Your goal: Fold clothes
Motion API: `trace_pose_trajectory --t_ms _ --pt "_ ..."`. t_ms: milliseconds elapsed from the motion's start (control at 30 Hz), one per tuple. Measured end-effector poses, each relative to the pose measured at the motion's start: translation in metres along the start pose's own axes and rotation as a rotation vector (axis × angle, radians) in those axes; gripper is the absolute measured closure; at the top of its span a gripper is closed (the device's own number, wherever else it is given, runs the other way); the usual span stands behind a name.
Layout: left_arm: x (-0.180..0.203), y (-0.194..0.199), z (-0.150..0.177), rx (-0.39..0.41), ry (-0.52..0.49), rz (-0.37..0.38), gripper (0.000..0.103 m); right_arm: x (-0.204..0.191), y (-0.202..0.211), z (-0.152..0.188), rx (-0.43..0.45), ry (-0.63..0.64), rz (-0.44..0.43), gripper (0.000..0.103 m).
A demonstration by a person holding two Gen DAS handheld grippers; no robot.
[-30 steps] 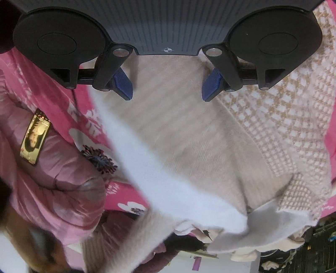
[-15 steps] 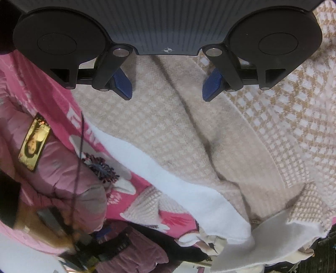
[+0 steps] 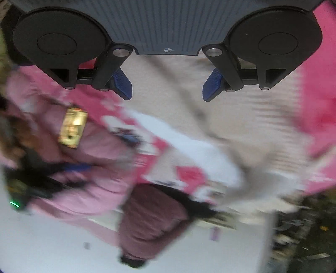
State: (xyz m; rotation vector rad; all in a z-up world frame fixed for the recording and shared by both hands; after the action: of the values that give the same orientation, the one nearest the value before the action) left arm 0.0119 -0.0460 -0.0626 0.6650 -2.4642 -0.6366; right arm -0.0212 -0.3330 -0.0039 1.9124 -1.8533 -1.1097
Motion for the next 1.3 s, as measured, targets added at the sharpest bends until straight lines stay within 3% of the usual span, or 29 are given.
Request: trace_pose_trajectory --t_ms 167,200,333,567,600,633,667,700,733,767,800,933,967,1033,1067,1100,1167,1267,1300 --pt "-0.048 0.080 0.023 -0.032 -0.003 -0.279 0.028 -0.054 -0.018 0.065 -0.184 0.034 -0.161 0.008" --pt "-0.055 0.090 0.033 -0.057 0.019 -0.303 0.027 -0.064 -0.025 0.078 -0.233 0.013 -0.196 0.008" --pt "-0.070 0.083 0.097 -0.187 0.191 -0.262 0.025 -0.104 -0.054 0.124 -0.426 -0.114 -0.330 0.008" --pt "-0.055 0.032 0.171 -0.230 0.261 -0.199 0.027 -0.148 -0.071 0.191 -0.531 -0.131 -0.339 0.010" --pt "-0.058 0.027 0.176 -0.222 0.278 -0.207 0.028 -0.151 -0.071 0.202 -0.539 -0.104 -0.321 0.020" --pt "-0.060 0.024 0.179 -0.210 0.283 -0.223 0.029 -0.153 -0.070 0.212 -0.547 -0.077 -0.302 0.037" --pt "-0.061 0.022 0.179 -0.192 0.278 -0.241 0.035 -0.156 -0.070 0.222 -0.553 -0.049 -0.284 0.044" --pt "-0.062 0.022 0.177 -0.178 0.265 -0.262 0.051 -0.157 -0.068 0.227 -0.540 -0.018 -0.274 0.057" --pt "-0.063 0.021 0.173 -0.172 0.245 -0.280 0.060 -0.158 -0.065 0.231 -0.526 0.012 -0.263 0.078" --pt "-0.064 0.022 0.170 -0.169 0.232 -0.284 0.078 -0.159 -0.063 0.234 -0.511 0.042 -0.251 0.084" --pt "-0.064 0.024 0.164 -0.160 0.228 -0.277 0.089 -0.158 -0.059 0.230 -0.480 0.065 -0.226 0.085" --pt "-0.060 0.050 0.118 -0.026 0.172 -0.276 0.091 -0.134 -0.037 0.187 -0.313 0.039 -0.154 0.088" --pt "-0.059 0.055 0.111 -0.011 0.166 -0.271 0.087 -0.126 -0.031 0.176 -0.273 0.026 -0.135 0.088" --pt "-0.058 0.053 0.111 -0.037 0.176 -0.258 0.075 -0.112 -0.024 0.163 -0.241 -0.028 -0.129 0.088" --pt "-0.057 0.045 0.121 -0.075 0.194 -0.251 0.059 -0.107 -0.026 0.163 -0.240 -0.040 -0.123 0.088" --pt "-0.056 0.037 0.130 -0.114 0.212 -0.244 0.053 -0.103 -0.028 0.163 -0.239 -0.052 -0.117 0.088" --pt "-0.053 0.021 0.150 -0.190 0.247 -0.229 0.053 -0.098 -0.033 0.165 -0.240 -0.069 -0.107 0.088" --pt "-0.049 0.009 0.161 -0.207 0.217 -0.267 0.050 -0.093 -0.038 0.170 -0.238 -0.091 -0.100 0.088" --pt "-0.048 0.006 0.164 -0.206 0.203 -0.283 0.060 -0.092 -0.039 0.172 -0.241 -0.108 -0.101 0.088"
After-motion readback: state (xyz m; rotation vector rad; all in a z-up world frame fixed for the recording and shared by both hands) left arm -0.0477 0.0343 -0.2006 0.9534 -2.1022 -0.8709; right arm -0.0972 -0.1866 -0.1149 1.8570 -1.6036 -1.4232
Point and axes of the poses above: each gripper's, at about its wrist camera, not at the fingertips, and y roughly against the way its jaws point, x to its right, z to its underside, the point moved 10 cm from there along -y, roughly the way its jaws point, and after that the axes turned 12 degrees about z, right-handed, at the moved point
